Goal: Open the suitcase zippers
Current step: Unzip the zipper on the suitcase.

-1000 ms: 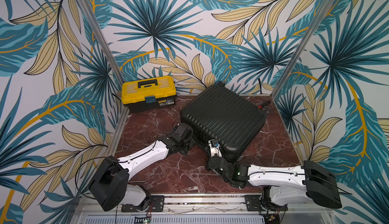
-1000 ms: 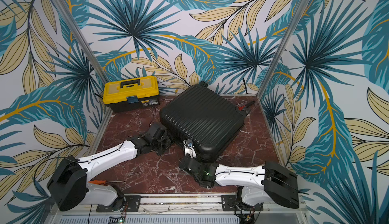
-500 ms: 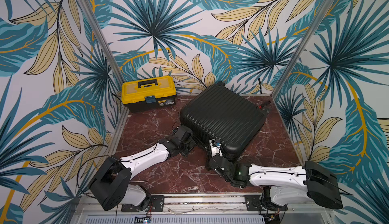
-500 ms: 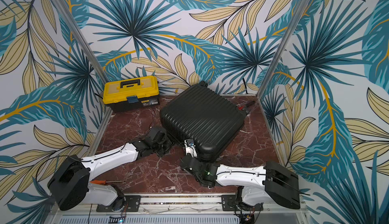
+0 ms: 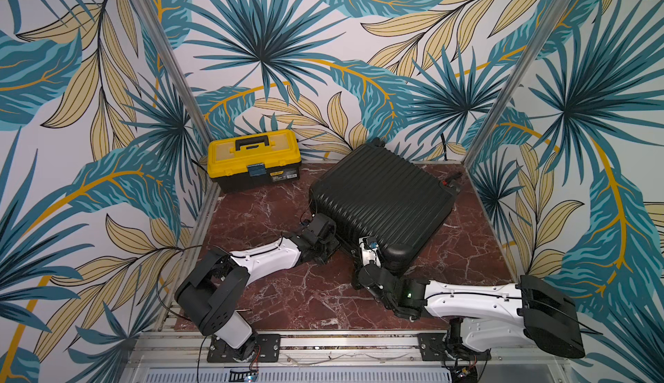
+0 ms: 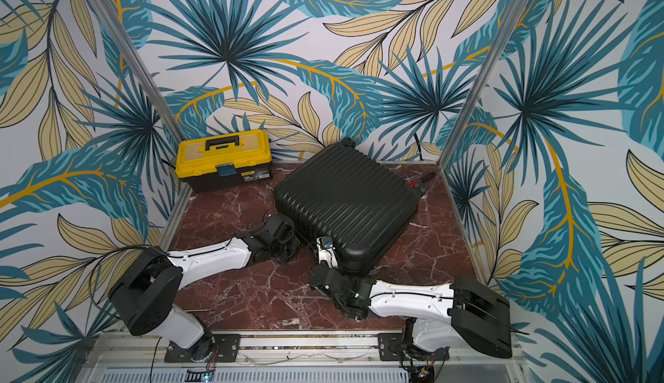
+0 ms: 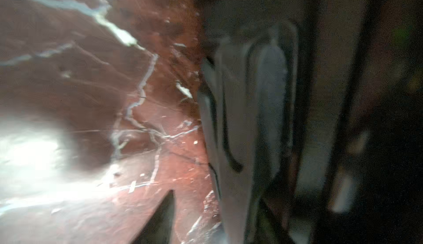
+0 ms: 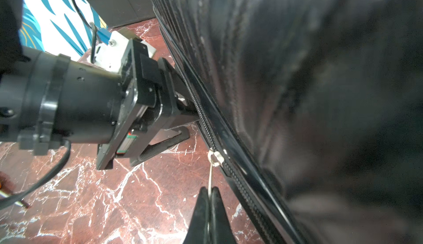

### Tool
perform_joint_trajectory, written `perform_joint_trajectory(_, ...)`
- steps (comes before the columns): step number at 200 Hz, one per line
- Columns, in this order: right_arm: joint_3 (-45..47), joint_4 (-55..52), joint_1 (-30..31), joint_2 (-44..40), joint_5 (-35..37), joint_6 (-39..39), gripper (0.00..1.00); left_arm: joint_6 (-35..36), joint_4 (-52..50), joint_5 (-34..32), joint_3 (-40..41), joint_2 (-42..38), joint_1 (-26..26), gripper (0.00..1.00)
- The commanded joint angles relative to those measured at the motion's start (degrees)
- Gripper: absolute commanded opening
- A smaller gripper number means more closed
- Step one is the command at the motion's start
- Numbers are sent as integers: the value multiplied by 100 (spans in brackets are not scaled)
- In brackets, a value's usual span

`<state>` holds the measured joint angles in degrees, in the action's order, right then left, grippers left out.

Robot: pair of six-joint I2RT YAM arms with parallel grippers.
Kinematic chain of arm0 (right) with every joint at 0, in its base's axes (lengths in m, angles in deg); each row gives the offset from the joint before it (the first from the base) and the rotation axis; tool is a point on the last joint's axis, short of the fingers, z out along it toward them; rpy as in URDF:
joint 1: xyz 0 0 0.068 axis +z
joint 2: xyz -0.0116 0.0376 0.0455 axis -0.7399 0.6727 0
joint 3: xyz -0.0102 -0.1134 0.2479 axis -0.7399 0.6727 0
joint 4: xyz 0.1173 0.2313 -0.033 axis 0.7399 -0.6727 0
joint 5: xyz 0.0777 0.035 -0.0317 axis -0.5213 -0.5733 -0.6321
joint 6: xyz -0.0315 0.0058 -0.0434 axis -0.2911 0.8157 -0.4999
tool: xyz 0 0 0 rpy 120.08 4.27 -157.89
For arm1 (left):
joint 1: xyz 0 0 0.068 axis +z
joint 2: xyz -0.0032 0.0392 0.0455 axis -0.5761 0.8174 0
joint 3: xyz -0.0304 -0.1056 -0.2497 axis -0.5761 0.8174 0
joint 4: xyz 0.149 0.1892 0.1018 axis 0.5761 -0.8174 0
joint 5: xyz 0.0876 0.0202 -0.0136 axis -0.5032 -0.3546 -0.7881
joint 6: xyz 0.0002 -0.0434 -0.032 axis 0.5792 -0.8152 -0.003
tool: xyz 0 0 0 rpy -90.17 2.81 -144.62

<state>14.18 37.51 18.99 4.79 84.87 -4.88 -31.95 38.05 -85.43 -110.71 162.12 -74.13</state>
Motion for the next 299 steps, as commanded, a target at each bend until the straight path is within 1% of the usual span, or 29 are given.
perform_joint_trajectory(1, 84, 309, 123, 135, -687, -39, 0, -205, 457, -350, -91, 252, 116, 37)
perform_joint_trajectory(19, 110, 341, 108, 209, -701, -73, 0, -345, 497, -514, -59, 255, 228, 27)
perform_joint_trajectory(55, 104, 428, 113, 367, -867, -141, 0, -551, 514, -720, -83, 396, 337, 21)
perform_joint_trajectory(63, 103, 426, 113, 369, -868, -159, 0, -552, 514, -718, -110, 432, 341, 18)
perform_joint_trajectory(66, 104, 426, 111, 365, -868, -156, 0, -545, 514, -879, -125, 436, 345, 17)
perform_joint_trajectory(72, 104, 411, 105, 370, -860, -170, 0, -551, 514, -917, -144, 440, 353, 15)
perform_joint_trajectory(80, 105, 377, 105, 350, -855, -193, 0, -576, 515, -933, -152, 438, 379, 9)
perform_joint_trajectory(86, 104, 336, 105, 333, -842, -206, 0, -613, 514, -948, -134, 411, 393, 0)
perform_joint_trajectory(119, 199, -30, 105, 100, -668, -234, 0, -956, 479, -1181, 172, 53, 608, 0)
perform_joint_trajectory(136, 303, -214, 105, -69, -763, -286, 0, -1067, 403, -1328, 356, -181, 737, 0)
perform_joint_trajectory(150, 423, -366, 111, -198, -894, -295, 0, -1087, 216, -1424, 396, -311, 813, 0)
perform_joint_trajectory(172, 641, -548, 140, -477, -1050, -283, 0, -1071, 172, -1382, 459, -387, 937, 0)
perform_joint_trajectory(212, 910, -1385, 192, -1355, -934, -122, 0, -955, 26, -1338, 509, -481, 1143, 0)
perform_joint_trajectory(235, 1110, -1864, 187, -1929, -581, 49, 0, -822, 18, -1146, 499, -477, 1272, 0)
perform_joint_trajectory(267, 1309, -2672, 175, -2717, 375, 486, 0, -695, -34, -992, 556, -536, 1347, 0)
perform_joint_trajectory(282, 1377, -2895, 129, -3098, 693, 535, 0, -563, -35, -937, 592, -597, 1371, 0)
perform_joint_trajectory(299, 1378, -3204, -66, -3452, 944, 488, 0, -332, -196, -804, 568, -660, 1425, 0)
